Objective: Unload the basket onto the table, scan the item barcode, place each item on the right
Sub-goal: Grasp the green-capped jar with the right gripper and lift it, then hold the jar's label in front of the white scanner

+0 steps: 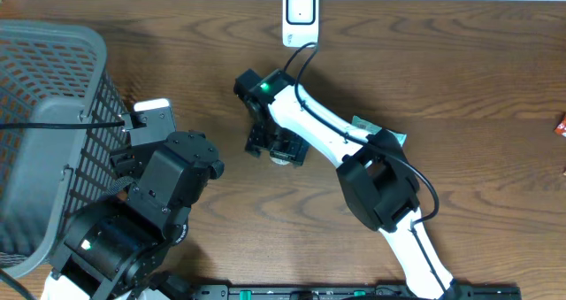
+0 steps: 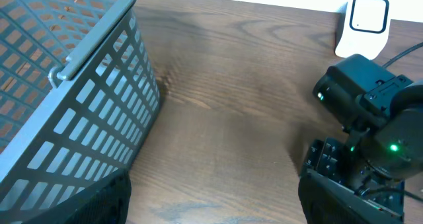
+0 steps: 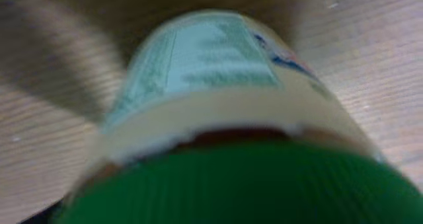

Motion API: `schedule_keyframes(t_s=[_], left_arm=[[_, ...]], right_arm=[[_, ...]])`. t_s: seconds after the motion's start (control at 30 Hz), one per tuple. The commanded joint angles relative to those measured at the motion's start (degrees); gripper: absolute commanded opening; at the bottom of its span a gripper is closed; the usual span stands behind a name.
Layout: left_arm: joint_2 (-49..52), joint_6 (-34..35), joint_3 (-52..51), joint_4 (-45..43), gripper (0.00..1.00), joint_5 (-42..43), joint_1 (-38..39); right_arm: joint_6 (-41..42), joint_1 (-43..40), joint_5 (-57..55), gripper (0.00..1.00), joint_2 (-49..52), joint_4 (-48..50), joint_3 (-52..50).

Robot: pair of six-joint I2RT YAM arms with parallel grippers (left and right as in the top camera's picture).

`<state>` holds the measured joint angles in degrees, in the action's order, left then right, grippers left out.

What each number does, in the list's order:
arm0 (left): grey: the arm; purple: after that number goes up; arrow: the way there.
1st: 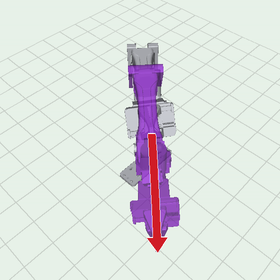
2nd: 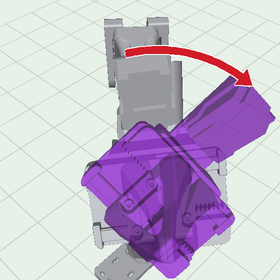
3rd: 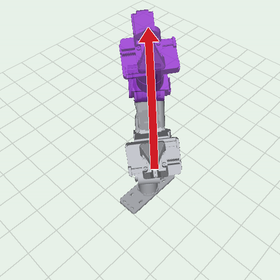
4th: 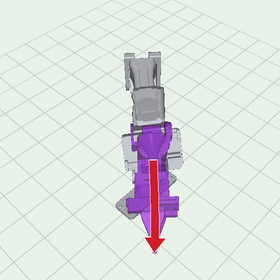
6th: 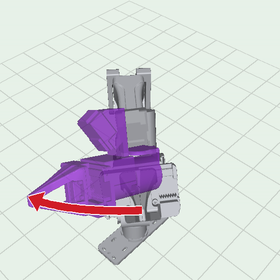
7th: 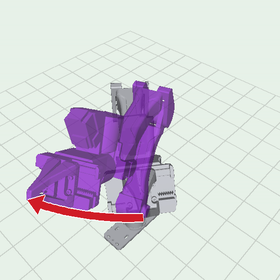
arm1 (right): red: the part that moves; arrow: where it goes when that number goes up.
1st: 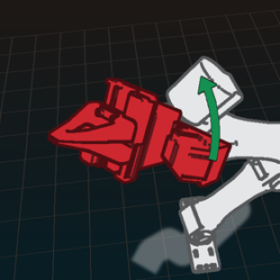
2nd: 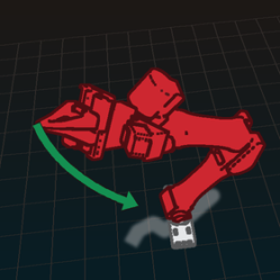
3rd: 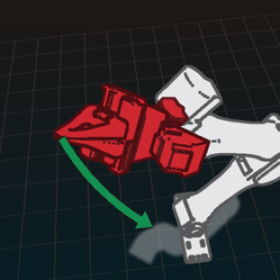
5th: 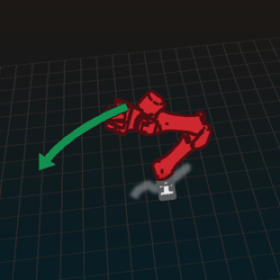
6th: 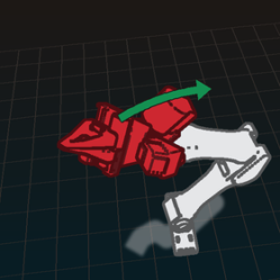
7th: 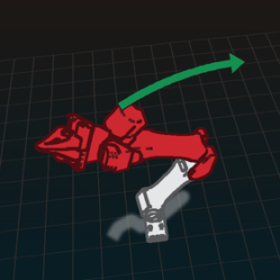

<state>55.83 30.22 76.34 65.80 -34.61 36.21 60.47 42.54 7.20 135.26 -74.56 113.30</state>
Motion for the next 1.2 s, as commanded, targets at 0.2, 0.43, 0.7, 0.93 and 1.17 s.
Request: schedule_keyframes(t_s=[0.2, 0.43, 0.7, 0.93, 1.17], left_arm=[[-0.11, 0.55, 0.00, 0.17, 0.81, -0.31, -0.09], [-0.11, 0.55, 0.00, 0.17, 0.81, -0.31, -0.09], [-0.11, 0.55, 0.00, 0.17, 0.81, -0.31, -0.09], [-0.11, 0.55, 0.00, 0.17, 0.81, -0.31, -0.09], [-0.11, 0.52, 0.00, 0.17, 0.81, -0.31, -0.09]], right_arm=[[2.47, 0.22, -3.85, 0.68, 0.02, -0.94, 0.79], [1.38, 0.00, -6.32, 0.50, 0.02, -3.02, 0.81], [-8.22, -2.54, -7.08, 0.51, 0.00, -3.26, 5.01], [-18.03, -6.36, -7.19, 0.51, -0.02, -4.76, 17.57], [-27.39, -9.57, -15.78, 0.51, -0.02, -2.16, 30.47]])
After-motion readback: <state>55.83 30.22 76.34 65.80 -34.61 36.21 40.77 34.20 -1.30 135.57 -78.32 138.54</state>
